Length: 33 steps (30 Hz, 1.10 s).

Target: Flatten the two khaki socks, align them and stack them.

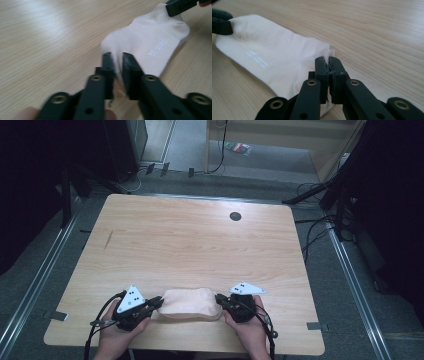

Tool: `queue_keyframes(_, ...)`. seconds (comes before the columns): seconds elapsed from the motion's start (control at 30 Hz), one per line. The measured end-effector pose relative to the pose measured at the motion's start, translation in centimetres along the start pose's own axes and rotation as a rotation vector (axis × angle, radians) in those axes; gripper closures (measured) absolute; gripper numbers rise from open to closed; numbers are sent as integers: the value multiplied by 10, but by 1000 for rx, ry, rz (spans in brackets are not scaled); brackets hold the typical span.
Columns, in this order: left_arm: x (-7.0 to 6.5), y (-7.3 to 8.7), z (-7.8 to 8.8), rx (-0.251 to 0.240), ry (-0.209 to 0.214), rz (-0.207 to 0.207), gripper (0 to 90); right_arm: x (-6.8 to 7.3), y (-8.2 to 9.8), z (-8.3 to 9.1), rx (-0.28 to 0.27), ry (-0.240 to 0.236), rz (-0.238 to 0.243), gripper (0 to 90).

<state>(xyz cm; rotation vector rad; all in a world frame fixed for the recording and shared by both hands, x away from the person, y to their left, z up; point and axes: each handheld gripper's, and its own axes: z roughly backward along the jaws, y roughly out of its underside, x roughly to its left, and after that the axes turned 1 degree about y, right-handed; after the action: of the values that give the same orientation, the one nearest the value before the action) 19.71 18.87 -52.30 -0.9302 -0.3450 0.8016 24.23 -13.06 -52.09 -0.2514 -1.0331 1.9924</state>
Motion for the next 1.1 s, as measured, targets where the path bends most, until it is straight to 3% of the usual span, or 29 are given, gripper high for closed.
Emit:
queue_keyframes(0.07, 1, 2, -2, -1, 18, 8, 677, 0, 2, -4, 1, 9, 18, 779)
queue_keyframes(0.13, 3, 3, -2, -13, 17, 26, 642, -2, 4, -6, -10, -5, -6, 688)
queue_keyframes(0.27, 6, 3, -1, -30, 22, 54, 650, -2, 5, -4, -31, 3, -25, 630)
queue_keyframes(0.4, 4, 4, -5, -6, 26, 63, 625, -3, 9, -7, -16, 28, -43, 584)
queue_keyframes(0.5, -1, 3, -8, -1, 1, 39, 613, -2, 9, -9, -21, 24, -45, 564)
queue_keyframes(0.57, -4, 2, -10, 4, -5, 20, 661, 0, 9, -10, -22, 20, -25, 569)
queue_keyframes(0.6, -4, 2, -12, 14, -1, 10, 729, 2, 9, -11, -17, 22, -18, 585)
queue_keyframes(0.77, -2, 2, -14, 26, 13, 13, 883, 6, 10, -13, 14, 44, 40, 823)
queue_keyframes(0.93, 0, -1, -11, 3, 30, 28, 896, 6, 7, -9, 2, 7, 20, 834)
queue_keyframes(1.1, 1, -6, -3, -55, 53, 44, 896, 6, 4, 2, -19, -35, -17, 833)
